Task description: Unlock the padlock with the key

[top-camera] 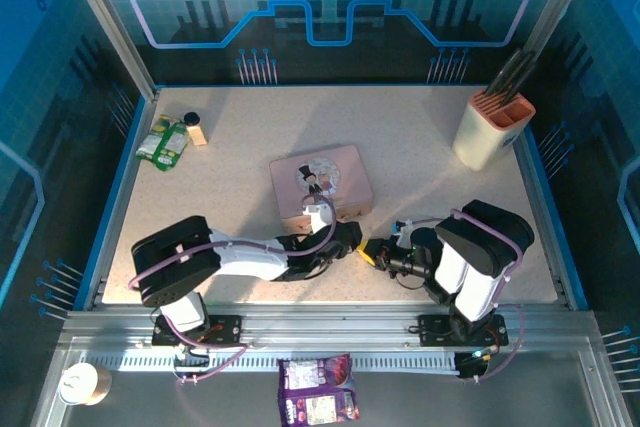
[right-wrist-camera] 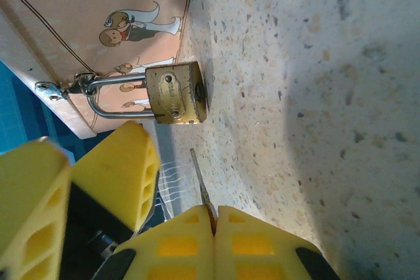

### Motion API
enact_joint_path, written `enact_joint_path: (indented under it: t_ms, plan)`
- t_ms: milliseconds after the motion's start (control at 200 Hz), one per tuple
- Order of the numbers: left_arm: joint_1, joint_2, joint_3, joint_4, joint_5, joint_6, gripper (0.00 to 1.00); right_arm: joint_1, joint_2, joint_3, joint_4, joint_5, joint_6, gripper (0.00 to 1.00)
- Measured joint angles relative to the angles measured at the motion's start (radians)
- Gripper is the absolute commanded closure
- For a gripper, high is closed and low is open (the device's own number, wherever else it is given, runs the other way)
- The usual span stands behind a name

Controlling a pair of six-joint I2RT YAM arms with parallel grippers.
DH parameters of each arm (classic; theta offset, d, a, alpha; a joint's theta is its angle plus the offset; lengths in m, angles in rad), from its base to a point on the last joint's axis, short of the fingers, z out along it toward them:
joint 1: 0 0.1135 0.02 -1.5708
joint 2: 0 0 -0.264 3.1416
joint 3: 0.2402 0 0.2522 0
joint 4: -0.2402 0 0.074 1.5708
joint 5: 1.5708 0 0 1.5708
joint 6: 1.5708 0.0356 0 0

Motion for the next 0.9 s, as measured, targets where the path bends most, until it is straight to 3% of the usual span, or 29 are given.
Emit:
enact_joint_path:
  t_ms: [290, 460, 585, 730, 901]
  plan:
    - [0.016, 0.067, 0.054, -0.117, -0.007, -0.047, 0.37, -0.007, 0.008, 0.000, 0.007, -0.019, -0.021, 1.00]
    - [0.024, 0.091, 0.072, -0.123, -0.014, -0.050, 0.41, -0.008, 0.008, 0.000, 0.005, -0.023, -0.024, 1.00]
    - [0.024, 0.108, 0.092, -0.150, -0.030, -0.043, 0.49, -0.008, 0.008, 0.000, 0.005, -0.023, -0.024, 1.00]
    - [0.028, 0.119, 0.097, -0.152, -0.042, -0.026, 0.64, -0.008, 0.008, 0.000, 0.005, -0.024, -0.025, 1.00]
    - [0.060, 0.138, 0.069, 0.010, 0.007, -0.003, 0.86, -0.007, 0.008, 0.000, 0.005, -0.027, -0.032, 1.00]
